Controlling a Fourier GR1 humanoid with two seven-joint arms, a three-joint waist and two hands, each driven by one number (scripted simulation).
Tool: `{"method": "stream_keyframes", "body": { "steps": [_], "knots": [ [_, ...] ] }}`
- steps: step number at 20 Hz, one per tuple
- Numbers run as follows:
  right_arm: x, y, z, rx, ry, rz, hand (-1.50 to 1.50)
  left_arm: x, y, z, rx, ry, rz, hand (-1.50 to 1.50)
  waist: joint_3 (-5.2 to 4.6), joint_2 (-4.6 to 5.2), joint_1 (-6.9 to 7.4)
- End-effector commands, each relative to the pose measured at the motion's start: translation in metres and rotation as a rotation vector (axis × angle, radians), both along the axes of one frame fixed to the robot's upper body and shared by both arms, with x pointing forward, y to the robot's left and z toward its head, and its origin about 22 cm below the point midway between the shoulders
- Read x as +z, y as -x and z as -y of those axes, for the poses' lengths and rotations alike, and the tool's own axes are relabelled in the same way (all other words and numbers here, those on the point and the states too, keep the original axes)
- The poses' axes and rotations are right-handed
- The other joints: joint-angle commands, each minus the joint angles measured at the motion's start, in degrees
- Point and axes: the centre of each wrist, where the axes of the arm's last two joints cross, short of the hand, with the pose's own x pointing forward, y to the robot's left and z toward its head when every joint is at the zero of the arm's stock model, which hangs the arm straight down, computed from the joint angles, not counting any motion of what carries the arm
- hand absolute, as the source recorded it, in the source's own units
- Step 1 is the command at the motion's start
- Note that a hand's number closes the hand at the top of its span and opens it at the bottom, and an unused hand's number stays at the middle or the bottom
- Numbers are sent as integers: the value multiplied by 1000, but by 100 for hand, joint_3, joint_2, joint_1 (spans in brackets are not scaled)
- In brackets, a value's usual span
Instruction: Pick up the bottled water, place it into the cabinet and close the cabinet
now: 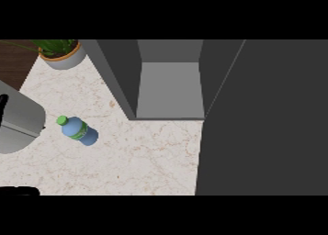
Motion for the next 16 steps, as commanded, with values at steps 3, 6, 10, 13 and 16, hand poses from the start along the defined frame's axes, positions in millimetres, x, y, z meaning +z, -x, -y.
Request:
{"method": "stream_keyframes", "body": {
  "steps": [3,6,10,13,16],
  "knots": [
    [26,32,-5,55,-19,-27,-150,15,31,-13,-3,62,-55,-150,-5,15,12],
    [27,23,-28,59,-17,-16,-150,23,26,11,8,82,-72,-150,-4,25,2],
    [36,29,-45,76,-26,-20,-150,19,37,-9,15,69,-99,-150,-7,25,15],
    [37,33,-26,56,-19,-24,-150,24,33,0,23,69,-121,-150,-3,28,-5],
    [42,41,-38,61,-31,-24,-150,16,39,-15,28,50,-144,-150,-5,25,-2]
  ]
}}
